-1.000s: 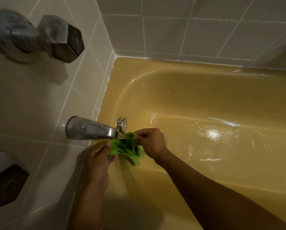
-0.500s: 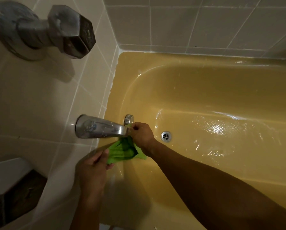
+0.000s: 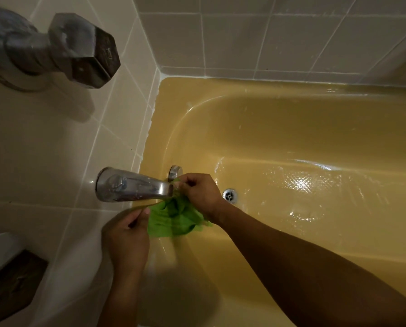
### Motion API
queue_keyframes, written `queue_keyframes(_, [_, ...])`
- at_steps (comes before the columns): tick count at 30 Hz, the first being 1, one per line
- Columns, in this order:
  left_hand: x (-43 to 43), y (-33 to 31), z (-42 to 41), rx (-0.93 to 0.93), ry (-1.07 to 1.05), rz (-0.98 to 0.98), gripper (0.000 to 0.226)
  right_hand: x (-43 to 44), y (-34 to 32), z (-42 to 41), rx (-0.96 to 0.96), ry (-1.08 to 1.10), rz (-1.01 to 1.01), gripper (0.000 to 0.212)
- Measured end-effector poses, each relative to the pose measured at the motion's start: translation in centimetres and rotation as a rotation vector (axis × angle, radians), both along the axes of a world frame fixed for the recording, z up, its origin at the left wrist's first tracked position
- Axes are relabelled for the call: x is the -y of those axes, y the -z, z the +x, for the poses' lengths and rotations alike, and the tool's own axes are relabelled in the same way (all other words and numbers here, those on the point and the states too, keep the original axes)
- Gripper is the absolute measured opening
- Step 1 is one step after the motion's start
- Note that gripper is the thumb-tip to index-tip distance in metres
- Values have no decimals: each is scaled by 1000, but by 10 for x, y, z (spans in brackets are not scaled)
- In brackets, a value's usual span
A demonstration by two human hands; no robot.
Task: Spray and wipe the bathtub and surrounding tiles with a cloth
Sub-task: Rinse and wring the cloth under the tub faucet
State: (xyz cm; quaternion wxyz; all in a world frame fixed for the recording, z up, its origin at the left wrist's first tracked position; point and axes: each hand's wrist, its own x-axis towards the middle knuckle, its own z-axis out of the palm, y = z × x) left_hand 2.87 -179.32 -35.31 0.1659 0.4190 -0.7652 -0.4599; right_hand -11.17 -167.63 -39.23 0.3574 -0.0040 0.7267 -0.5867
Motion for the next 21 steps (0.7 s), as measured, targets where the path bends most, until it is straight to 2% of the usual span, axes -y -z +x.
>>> queue_keyframes(3, [-1,8,-4,-77,-76,15,20,-3,-5,-3,5,-24,-42,17])
queue_keyframes(9, [0,16,5,-145,-128,18,17,-46,-23,-32,30,226,-119,11])
queue_keyframes(21, [15,16,-14,-45,-93,-2,10,-158,-39,-96,-164,501,-24,15])
